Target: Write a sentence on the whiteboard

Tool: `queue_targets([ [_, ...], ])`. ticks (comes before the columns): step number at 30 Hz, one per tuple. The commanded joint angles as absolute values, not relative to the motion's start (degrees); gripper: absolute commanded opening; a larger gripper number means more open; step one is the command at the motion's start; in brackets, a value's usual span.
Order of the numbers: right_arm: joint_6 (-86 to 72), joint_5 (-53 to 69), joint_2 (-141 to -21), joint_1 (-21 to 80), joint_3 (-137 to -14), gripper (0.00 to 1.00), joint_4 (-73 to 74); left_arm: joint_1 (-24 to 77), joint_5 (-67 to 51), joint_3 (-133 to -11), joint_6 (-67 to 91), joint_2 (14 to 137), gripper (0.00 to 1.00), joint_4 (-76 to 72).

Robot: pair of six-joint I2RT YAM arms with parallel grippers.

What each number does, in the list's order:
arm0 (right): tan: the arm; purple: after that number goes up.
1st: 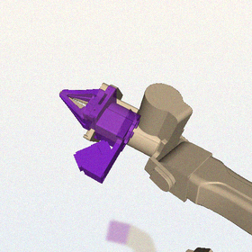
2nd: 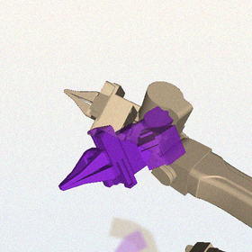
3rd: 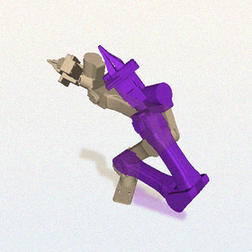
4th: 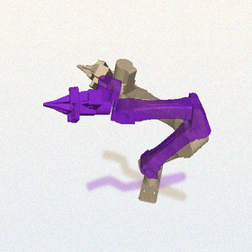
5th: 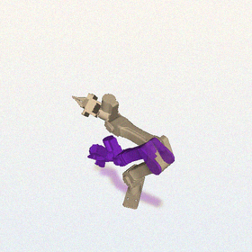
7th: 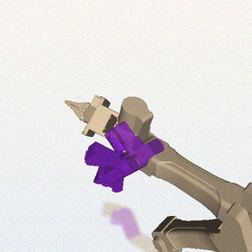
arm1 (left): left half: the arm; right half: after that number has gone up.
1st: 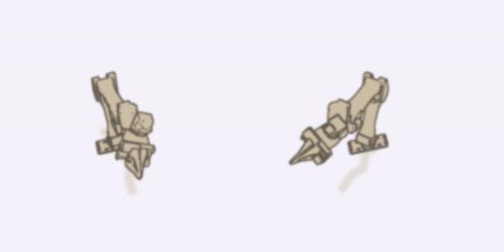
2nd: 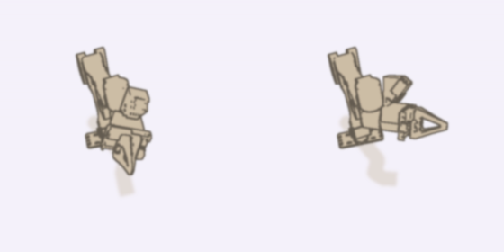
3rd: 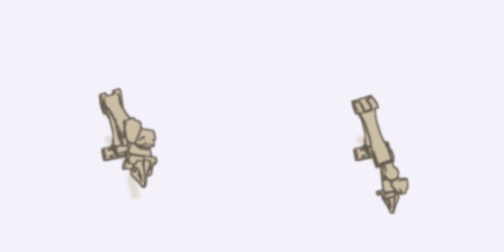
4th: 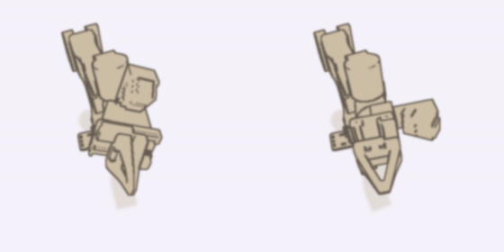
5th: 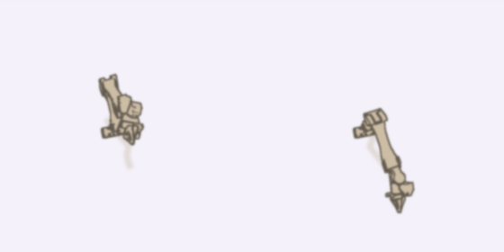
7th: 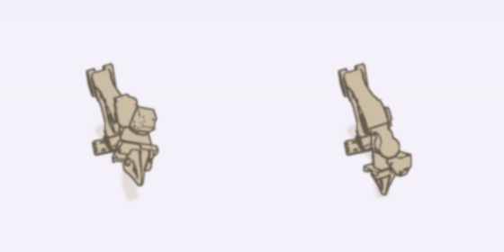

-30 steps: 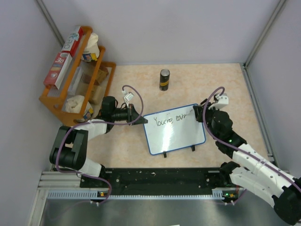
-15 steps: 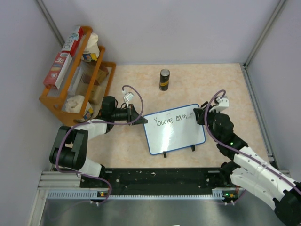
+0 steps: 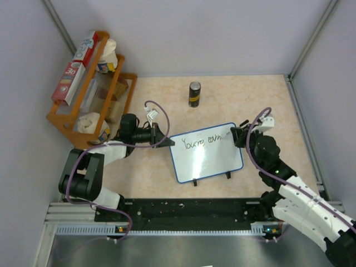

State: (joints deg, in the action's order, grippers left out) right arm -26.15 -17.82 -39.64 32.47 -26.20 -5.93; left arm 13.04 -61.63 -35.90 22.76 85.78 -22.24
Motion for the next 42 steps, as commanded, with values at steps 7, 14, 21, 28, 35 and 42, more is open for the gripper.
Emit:
queue_targets([
  [7, -26.1, -18.7, -42.3, 31.6, -28.9, 0.0, -9.3, 13.5, -55.4, -34.7, 16.0, 87.8, 0.0, -18.5],
  [14, -26.5, -18.8, -43.2, 31.0, -28.5, 0.0, -10.5, 13.5, -55.5, -34.7, 16.0, 87.9, 0.0, -18.5],
  [21, -26.2, -19.1, -43.6, 30.3, -28.5, 0.0, -9.6, 13.5, -55.5, -34.8, 16.0, 88.0, 0.0, -18.5],
  [28, -26.2, -20.2, -43.1, 29.3, -28.4, 0.0, -8.7, 13.6, -55.5, -34.9, 16.0, 88.2, 0.0, -18.5],
  [35, -26.5, -20.2, -43.8, 28.7, -29.3, 0.0, -9.4, 13.6, -55.4, -34.8, 16.0, 88.1, 0.0, -18.5],
  [42, -26.5, -18.9, -45.0, 28.7, -30.5, 0.0, -10.7, 13.6, -55.5, -34.8, 16.0, 88.1, 0.0, -18.5],
])
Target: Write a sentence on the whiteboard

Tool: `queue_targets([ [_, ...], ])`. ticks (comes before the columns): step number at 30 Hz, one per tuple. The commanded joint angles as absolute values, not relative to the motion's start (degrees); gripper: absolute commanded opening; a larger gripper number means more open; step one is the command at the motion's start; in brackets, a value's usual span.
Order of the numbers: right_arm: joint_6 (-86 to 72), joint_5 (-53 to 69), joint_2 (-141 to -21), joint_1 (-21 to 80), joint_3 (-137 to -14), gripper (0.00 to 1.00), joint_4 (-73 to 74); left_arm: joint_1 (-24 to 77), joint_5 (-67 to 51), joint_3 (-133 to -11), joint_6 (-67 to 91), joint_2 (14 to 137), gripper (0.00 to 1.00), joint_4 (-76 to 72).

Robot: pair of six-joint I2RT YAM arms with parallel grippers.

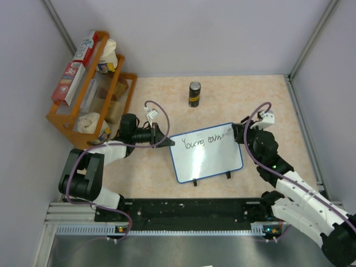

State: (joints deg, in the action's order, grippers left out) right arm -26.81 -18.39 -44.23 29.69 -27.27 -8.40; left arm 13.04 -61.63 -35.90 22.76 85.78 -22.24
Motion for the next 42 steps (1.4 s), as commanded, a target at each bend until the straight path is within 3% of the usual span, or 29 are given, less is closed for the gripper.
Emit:
queue_targets([
  [1, -26.6, -18.5, -45.3, 28.7, -30.7, 0.0, -10.9, 13.6, -55.5, -34.8, 16.0, 88.1, 0.0, -18.5],
  [15, -27.9, -14.2, -46.1, 28.7, -28.7, 0.0, -9.1, 13.6, -55.4, -34.8, 16.0, 88.0, 0.0, -18.4],
  [42, -27.4, -18.9, -41.6, 28.6, -26.5, 0.0, -4.9, 13.6, -55.3, -34.7, 15.9, 87.9, 0.0, -18.4],
])
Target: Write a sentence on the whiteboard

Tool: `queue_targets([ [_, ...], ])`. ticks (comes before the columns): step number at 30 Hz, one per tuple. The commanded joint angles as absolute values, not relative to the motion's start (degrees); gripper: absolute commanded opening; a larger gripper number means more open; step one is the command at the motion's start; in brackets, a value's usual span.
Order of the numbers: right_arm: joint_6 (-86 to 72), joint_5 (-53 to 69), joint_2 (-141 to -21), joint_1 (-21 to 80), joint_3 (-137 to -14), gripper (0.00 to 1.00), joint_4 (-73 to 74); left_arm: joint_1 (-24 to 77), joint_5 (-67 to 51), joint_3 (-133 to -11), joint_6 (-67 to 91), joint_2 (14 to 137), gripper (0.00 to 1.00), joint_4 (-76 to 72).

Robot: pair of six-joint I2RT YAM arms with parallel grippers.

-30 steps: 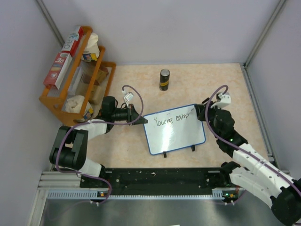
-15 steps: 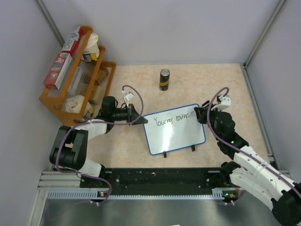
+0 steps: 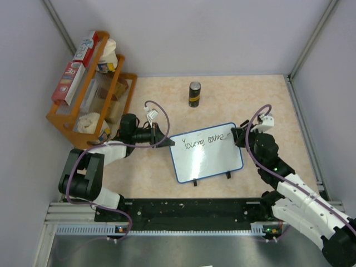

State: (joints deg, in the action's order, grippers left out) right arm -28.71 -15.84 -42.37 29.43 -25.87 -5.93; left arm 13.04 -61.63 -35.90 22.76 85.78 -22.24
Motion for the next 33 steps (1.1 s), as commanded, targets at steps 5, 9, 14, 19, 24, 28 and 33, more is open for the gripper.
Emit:
queue_targets([
  [5, -27.1, -19.5, -41.2, 28.6, -27.4, 0.0, -4.9, 13.6, -55.3, -34.9, 16.0, 88.0, 0.0, -18.4],
  [9, -27.1, -18.7, -40.9, 28.6, -28.1, 0.0, -5.3, 13.6, -55.3, -34.8, 16.0, 88.0, 0.0, -18.4],
  [14, -28.0, -17.5, -37.4, 28.6, -28.5, 0.0, -5.5, 13.6, -55.3, -34.8, 15.9, 88.1, 0.0, -18.4],
  [19, -27.2, -19.2, -36.6, 28.5, -29.1, 0.0, -5.4, 13.6, -55.4, -34.9, 15.9, 88.1, 0.0, -18.4],
  [24, -26.8, -20.0, -39.3, 27.3, -30.3, 0.0, -5.7, 13.6, -55.4, -34.9, 15.9, 88.0, 0.0, -18.4],
  [28, -27.1, -18.9, -40.6, 26.7, -30.4, 0.0, -7.1, 13.6, -55.5, -34.8, 15.9, 88.2, 0.0, -18.4],
  [33, -27.5, -18.4, -42.4, 26.5, -30.2, 0.0, -8.3, 13.6, -55.5, -34.9, 15.9, 88.2, 0.0, -18.4],
])
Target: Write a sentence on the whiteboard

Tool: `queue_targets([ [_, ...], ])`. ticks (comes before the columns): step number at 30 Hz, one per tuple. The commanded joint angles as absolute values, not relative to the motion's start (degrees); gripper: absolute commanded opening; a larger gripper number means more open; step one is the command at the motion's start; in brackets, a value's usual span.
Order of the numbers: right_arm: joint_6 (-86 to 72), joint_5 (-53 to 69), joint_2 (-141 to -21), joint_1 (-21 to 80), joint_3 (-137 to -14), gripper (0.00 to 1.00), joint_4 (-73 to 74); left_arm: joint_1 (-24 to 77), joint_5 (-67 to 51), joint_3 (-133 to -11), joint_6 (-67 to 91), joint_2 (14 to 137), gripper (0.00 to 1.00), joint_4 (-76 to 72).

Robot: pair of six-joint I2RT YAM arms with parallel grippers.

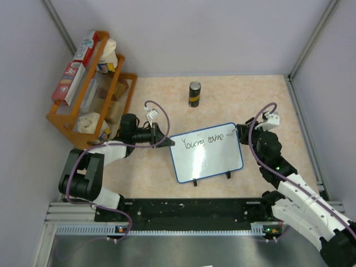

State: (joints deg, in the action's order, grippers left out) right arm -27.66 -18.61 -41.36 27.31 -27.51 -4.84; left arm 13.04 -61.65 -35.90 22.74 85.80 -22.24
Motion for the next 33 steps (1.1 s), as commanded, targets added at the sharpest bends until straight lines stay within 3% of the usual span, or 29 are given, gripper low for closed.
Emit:
queue_targets([
  [1, -27.6, -18.3, -42.6, 26.5, -30.1, 0.0, -8.5, 13.6, -55.5, -34.8, 15.9, 88.2, 0.0, -18.4],
  [33, -27.1, -16.8, -39.6, 26.4, -26.3, 0.0, -3.4, 13.6, -55.3, -34.8, 15.9, 88.2, 0.0, -18.3],
])
